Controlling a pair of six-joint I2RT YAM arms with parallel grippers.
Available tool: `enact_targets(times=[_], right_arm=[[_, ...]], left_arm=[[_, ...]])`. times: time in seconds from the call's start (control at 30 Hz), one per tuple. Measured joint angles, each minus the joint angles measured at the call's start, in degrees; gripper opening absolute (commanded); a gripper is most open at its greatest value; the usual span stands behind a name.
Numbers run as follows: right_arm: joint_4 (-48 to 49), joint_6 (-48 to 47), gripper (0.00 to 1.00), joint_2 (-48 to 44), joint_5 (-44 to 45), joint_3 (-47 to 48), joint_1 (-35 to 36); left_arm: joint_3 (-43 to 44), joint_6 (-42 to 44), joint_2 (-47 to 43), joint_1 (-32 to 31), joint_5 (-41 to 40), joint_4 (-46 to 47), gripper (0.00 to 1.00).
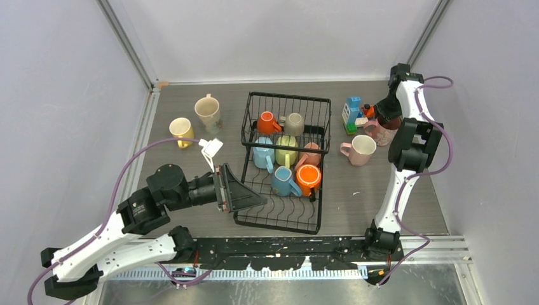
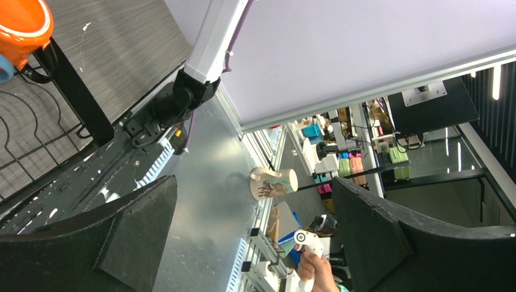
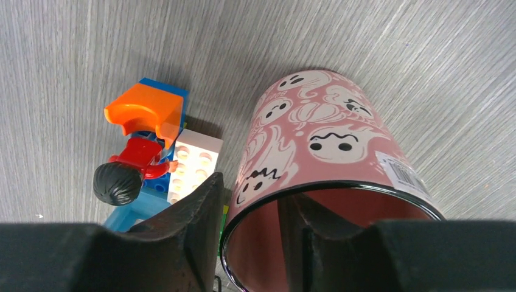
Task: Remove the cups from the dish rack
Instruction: Place the cup at the center of the board.
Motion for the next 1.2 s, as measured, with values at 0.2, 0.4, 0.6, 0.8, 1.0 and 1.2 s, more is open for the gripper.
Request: enact_targets(times=[0.2, 0.4, 0.6, 0.8, 1.0, 1.2], right_arm=[[-0.35, -0.28, 0.61, -1.16, 0.9, 0.0, 0.02], [-0.42, -0.44, 0.77, -7.43, 2.05, -0.52, 0.02], [-0.2, -1.01, 1.0, -18.25, 3.45, -2.62, 0.02], [1.36, -1.11, 1.0, -30.75, 3.28, -8.59, 0.72], [3.65, -1.51, 1.0, -44.09, 3.06, -16.44, 6.14], [5.49, -1.99, 1.0, -53.13, 2.73, -21.49, 14.29]], left_arm=[[-0.24, -0.02, -0.04, 0.0, 0.0, 0.0, 1.0], [-0.42, 0.0, 0.24, 0.0, 0.0, 0.0, 1.0], [-0.42, 0.31, 1.07, 0.0, -0.02, -0.11, 1.0], [1.79, 2.93, 1.4, 0.0, -1.77, -3.69, 1.0], [9.4, 8.44, 2.8, 0.0, -8.72, -11.43, 1.0], [18.36, 14.71, 4.2, 0.0, -21.94, -21.53, 1.0]])
